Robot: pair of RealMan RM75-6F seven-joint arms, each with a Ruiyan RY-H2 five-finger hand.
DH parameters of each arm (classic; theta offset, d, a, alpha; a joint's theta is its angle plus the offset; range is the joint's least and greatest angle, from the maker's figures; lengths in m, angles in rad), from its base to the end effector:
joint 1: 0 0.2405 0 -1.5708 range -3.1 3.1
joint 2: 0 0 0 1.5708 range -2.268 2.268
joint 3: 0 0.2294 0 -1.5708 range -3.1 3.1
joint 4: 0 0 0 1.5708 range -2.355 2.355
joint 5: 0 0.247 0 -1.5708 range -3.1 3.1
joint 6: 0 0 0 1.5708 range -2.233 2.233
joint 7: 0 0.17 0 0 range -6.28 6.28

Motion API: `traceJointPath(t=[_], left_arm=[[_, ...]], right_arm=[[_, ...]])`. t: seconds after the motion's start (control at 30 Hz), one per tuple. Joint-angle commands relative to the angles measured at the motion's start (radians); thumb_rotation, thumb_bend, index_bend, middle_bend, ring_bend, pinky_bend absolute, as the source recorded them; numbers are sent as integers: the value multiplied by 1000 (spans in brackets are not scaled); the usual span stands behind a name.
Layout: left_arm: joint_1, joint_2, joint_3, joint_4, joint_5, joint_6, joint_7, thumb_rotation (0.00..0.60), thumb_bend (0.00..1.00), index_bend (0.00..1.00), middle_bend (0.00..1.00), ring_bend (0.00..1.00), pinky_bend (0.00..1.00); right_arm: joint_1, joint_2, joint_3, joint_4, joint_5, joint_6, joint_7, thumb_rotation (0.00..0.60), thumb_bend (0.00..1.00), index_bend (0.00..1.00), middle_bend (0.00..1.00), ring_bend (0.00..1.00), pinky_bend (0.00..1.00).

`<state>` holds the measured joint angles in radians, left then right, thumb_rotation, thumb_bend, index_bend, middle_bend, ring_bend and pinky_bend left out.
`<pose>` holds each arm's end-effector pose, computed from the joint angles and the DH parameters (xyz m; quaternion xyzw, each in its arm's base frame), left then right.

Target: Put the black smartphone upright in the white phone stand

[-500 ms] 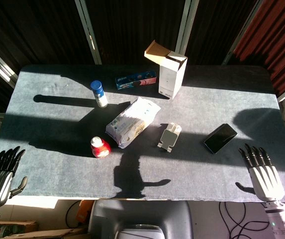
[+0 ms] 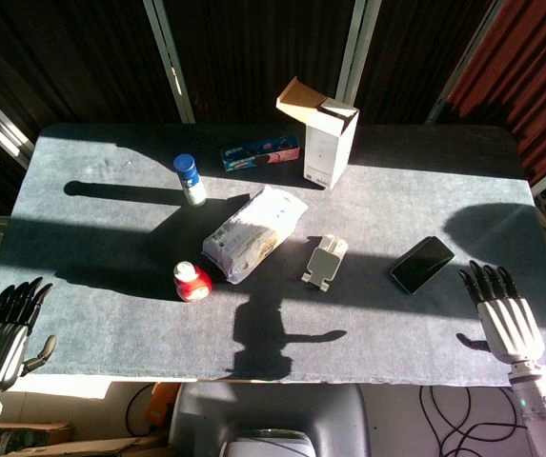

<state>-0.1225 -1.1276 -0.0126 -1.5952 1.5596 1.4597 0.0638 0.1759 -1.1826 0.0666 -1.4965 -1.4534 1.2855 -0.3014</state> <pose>-0.2927 0.2096 0.0987 -0.6440 -0.3578 -0.3703 0.5658 -0.3195 -0.2407 0.0826 0.6896 -0.3092 0.2502 0.6051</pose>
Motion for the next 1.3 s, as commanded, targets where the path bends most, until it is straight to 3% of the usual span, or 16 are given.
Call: traceJointPath(t=[0.03,0.17,0.37,0.7,0.9,1.3], left_arm=[[-8,-4,-6,0,-7,-9,2,600,370,0,0,0,0],[-14,-8,-6,2,-13,-21,11,600,369,0,0,0,0],[-18,-16,-10,1,-25,-29,29,600,370,0,0,0,0],[-27,-21,-15,2,-44,-45,41,600,371,0,0,0,0],[-30,-23,-17,3,-53,-50,45,600,371,0,0,0,0],[-37,-27,-20,2,-66,-62,56,600,370,0,0,0,0]], right_arm=[[123,9,51,116,64,-171,-19,600,185,0,0,0,0],[220,-12,45,246,42,-294,-51,600,188,54,36,0,11],[335,-80,-13,462,-71,-406,-27,600,191,200,147,0,79],[432,-252,-85,782,-152,-498,99,600,191,252,175,0,143],[455,-334,-115,901,-176,-503,209,600,193,283,177,4,160],[481,-413,-132,1033,-170,-539,274,600,315,369,182,12,167]])
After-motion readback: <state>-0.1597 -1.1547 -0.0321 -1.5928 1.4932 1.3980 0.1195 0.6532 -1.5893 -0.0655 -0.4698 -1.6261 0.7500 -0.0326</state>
